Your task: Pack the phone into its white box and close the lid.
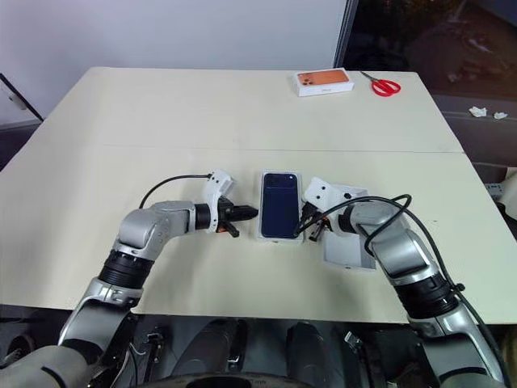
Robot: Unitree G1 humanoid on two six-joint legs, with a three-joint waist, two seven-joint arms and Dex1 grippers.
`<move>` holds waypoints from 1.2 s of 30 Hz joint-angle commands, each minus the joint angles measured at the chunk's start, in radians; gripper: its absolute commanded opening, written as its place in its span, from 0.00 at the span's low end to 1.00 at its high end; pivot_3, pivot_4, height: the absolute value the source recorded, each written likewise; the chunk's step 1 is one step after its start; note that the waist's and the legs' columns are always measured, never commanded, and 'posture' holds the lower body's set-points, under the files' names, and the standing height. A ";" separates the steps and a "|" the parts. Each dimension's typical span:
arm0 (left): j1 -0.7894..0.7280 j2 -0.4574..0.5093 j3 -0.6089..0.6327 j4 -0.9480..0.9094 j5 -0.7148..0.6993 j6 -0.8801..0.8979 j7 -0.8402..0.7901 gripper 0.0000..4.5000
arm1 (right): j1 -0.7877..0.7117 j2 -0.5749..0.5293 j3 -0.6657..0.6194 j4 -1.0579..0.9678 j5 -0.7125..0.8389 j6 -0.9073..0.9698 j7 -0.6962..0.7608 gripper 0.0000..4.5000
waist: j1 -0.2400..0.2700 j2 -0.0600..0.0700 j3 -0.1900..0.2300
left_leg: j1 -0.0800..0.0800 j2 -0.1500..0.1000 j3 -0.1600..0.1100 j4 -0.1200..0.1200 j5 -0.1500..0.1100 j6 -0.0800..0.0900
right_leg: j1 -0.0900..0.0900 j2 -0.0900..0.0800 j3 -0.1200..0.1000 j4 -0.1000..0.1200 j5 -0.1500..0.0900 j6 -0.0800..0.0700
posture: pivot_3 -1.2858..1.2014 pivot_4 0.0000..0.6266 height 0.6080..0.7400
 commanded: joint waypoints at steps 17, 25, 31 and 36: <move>-0.013 0.047 0.034 -0.037 -0.020 -0.044 -0.063 0.01 | -0.008 -0.097 -0.009 -0.064 0.073 0.007 0.090 0.00 | -0.022 0.000 0.001 | 0.000 -0.001 0.000 0.000 -0.001 0.001 | -0.002 -0.001 0.000 0.000 0.000 0.001 | 0.52 0.24 1.00; 0.080 0.178 0.093 -0.192 -0.073 -0.019 -0.108 0.01 | -0.080 -0.196 -0.025 -0.069 0.090 0.012 0.152 0.00 | -0.035 0.001 0.002 | -0.001 0.000 0.000 -0.001 0.000 0.001 | -0.003 -0.001 0.000 0.001 0.000 0.001 | 0.52 0.24 1.00; 0.112 0.245 0.186 -0.232 -0.095 -0.076 -0.116 0.20 | -0.133 -0.186 -0.089 -0.097 0.188 0.170 0.142 0.41 | -0.031 0.001 0.003 | -0.001 0.000 0.000 -0.001 0.000 0.001 | -0.003 -0.002 0.000 0.000 0.000 0.001 | 0.52 0.24 1.00; 0.138 0.315 0.288 -0.212 -0.096 -0.219 -0.153 0.76 | -0.139 -0.182 -0.125 -0.153 0.217 0.353 0.054 0.99 | -0.031 0.001 0.003 | -0.003 0.000 0.000 -0.002 0.000 0.001 | -0.006 -0.002 0.001 0.000 0.000 0.000 | 0.52 0.24 1.00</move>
